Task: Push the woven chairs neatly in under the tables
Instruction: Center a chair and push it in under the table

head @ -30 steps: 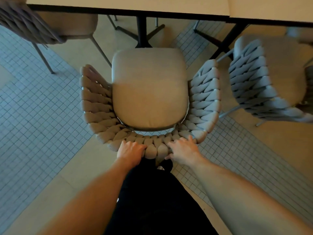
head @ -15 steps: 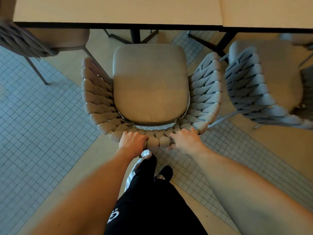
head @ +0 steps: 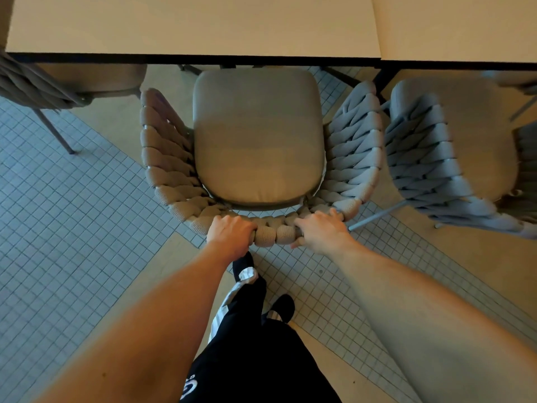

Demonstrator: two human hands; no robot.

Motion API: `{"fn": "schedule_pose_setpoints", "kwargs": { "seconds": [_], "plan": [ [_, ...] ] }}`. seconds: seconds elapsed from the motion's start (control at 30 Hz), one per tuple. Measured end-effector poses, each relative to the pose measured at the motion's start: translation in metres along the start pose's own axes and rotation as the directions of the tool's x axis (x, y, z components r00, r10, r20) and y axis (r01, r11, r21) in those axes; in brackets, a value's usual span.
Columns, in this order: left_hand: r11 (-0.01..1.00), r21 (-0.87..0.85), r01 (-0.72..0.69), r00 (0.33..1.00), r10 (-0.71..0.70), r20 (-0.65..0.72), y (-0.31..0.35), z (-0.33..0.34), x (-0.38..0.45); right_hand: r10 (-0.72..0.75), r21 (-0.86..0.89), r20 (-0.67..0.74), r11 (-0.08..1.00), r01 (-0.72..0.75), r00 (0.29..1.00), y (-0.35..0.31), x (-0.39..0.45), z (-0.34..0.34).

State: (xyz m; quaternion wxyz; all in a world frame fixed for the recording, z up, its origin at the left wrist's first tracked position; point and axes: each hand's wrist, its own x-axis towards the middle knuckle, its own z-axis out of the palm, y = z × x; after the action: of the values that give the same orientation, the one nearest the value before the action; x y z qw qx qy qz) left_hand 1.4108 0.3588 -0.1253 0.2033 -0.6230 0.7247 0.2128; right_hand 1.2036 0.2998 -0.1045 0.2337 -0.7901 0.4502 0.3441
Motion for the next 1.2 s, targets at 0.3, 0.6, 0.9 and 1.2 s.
{"fn": "schedule_pose_setpoints", "kwargs": {
  "seconds": [0.3,0.6,0.9,1.2],
  "plan": [
    [1.000,-0.005,0.004,1.000,-0.004,0.022,-0.001,-0.002,-0.005,0.007,-0.014,-0.016,1.000,-0.007,1.000,-0.005,-0.002,0.003],
    [1.000,-0.018,-0.004,1.000,0.004,0.028,-0.007,0.003,-0.006,0.008,-0.014,-0.043,1.000,-0.008,0.999,-0.009,-0.001,0.011],
    [0.988,-0.151,0.015,0.999,-0.008,0.047,-0.007,0.011,-0.013,-0.014,0.061,-0.056,0.998,0.018,0.998,-0.006,-0.005,0.014],
    [0.972,-0.199,0.123,0.992,-0.128,-0.013,0.005,0.009,-0.046,-0.037,0.064,-0.116,0.997,0.045,0.993,-0.016,-0.038,0.009]
  ]
}}
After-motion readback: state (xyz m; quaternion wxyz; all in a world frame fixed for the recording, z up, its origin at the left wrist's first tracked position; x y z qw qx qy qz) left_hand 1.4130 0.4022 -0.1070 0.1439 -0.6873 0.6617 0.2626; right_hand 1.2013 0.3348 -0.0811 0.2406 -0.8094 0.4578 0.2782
